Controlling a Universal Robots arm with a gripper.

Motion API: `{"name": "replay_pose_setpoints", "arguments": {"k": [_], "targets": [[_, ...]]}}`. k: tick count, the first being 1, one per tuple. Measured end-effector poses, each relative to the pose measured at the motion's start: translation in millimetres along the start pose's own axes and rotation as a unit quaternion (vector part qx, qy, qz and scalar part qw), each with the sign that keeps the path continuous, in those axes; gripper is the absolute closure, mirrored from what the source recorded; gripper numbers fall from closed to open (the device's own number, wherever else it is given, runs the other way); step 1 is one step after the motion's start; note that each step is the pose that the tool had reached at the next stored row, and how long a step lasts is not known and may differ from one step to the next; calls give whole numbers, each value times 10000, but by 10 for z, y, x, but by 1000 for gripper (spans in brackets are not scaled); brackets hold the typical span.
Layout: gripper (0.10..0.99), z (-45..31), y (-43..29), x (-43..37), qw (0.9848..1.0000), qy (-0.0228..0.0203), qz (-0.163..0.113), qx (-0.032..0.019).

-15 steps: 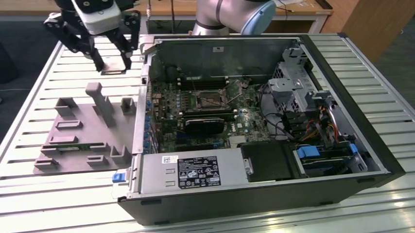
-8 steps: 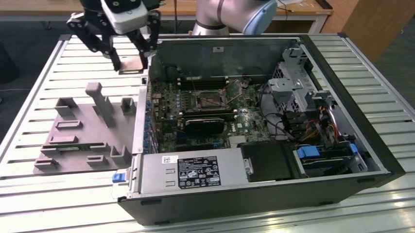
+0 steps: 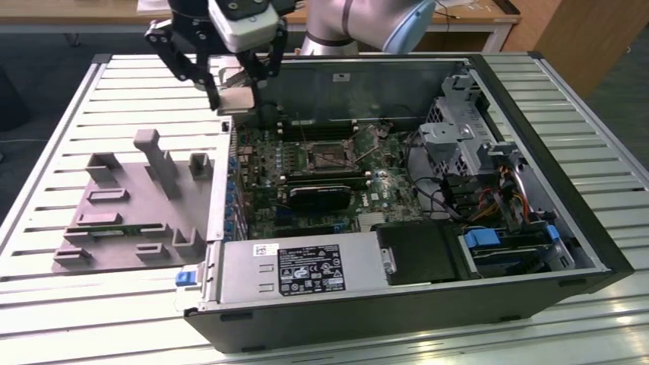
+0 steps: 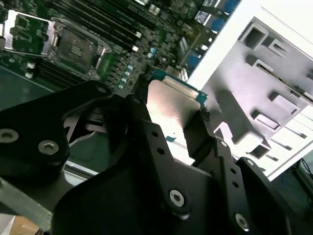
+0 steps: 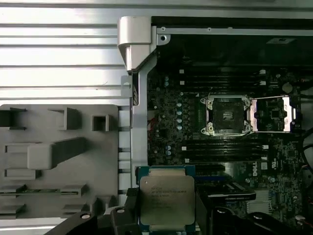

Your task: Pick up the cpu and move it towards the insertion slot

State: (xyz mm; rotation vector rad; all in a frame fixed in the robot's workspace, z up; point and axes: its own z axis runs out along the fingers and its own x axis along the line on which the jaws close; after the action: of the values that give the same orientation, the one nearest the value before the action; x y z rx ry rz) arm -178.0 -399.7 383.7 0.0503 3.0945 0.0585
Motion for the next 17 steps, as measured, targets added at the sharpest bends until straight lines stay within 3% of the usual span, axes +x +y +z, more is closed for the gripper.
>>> {"name": "replay_pose_setpoints", "arguments": {"k": [17], "targets": [[545, 36, 24, -770, 10000, 12, 1, 0]]}}
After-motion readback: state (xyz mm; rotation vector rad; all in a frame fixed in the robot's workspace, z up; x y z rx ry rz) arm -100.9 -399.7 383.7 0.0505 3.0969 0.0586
